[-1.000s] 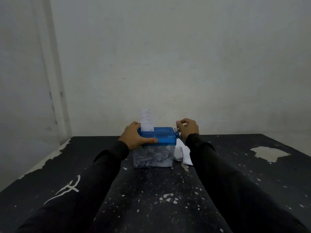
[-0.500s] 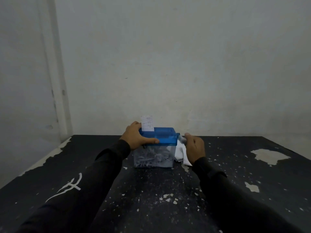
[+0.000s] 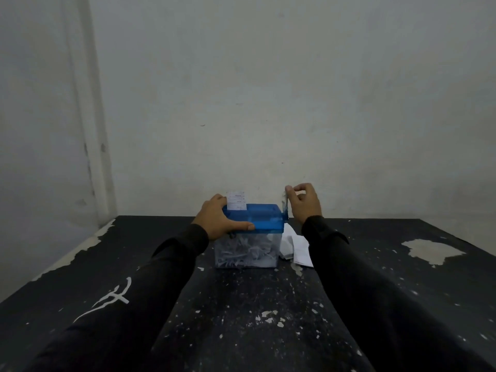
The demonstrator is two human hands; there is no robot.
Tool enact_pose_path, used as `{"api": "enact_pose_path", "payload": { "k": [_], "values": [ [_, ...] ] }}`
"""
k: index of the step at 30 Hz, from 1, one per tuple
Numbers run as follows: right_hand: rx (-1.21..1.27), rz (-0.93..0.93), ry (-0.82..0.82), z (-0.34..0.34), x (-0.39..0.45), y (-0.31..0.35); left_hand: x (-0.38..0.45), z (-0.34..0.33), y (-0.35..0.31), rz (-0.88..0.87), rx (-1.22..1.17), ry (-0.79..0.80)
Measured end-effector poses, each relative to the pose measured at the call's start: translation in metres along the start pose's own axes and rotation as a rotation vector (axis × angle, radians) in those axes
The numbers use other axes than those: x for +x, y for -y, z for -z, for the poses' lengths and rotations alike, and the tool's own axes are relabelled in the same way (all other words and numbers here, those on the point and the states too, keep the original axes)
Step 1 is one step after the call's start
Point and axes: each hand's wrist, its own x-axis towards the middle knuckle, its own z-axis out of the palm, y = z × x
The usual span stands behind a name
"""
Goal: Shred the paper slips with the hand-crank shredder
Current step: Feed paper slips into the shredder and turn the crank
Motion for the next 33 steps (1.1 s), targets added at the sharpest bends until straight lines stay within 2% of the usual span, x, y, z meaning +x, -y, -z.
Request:
{"api": "enact_pose_path", "payload": {
  "k": [4,7,10,15,17,20,25,33],
  "values": [
    [-0.156,-0.024,-0.002,-0.008,0.005,-0.019,-0.002,0.000,-0.003,0.013,-0.001,0.009],
    [-0.311,-0.089,0.098,-0.009,-0.009,-0.045,-0.001,-0.002,-0.002,0.017,0.007,0.010],
    [-0.378,-0.057,0.136,-0.003,-0.034,-0.067,0.000,-0.002,0.000,0.023,0.013,0.005],
    [-0.240,0.014,0.085,0.008,-0.070,-0.065,0.000,-0.001,-0.001,0.033,-0.001,0.011],
    [-0.082,0.122,0.037,0.017,-0.076,-0.051,0.001,-0.001,-0.001,0.034,-0.005,0.016],
    [0.041,0.247,0.074,0.023,-0.071,-0.028,0.000,0.000,-0.001,0.029,0.018,0.032],
    [0.048,0.198,0.104,0.022,-0.037,-0.004,-0.001,0.001,-0.001,0.010,0.016,0.026],
    [-0.035,0.043,-0.024,0.002,-0.004,-0.003,-0.001,0.000,0.004,0.001,0.009,0.009]
  ]
}}
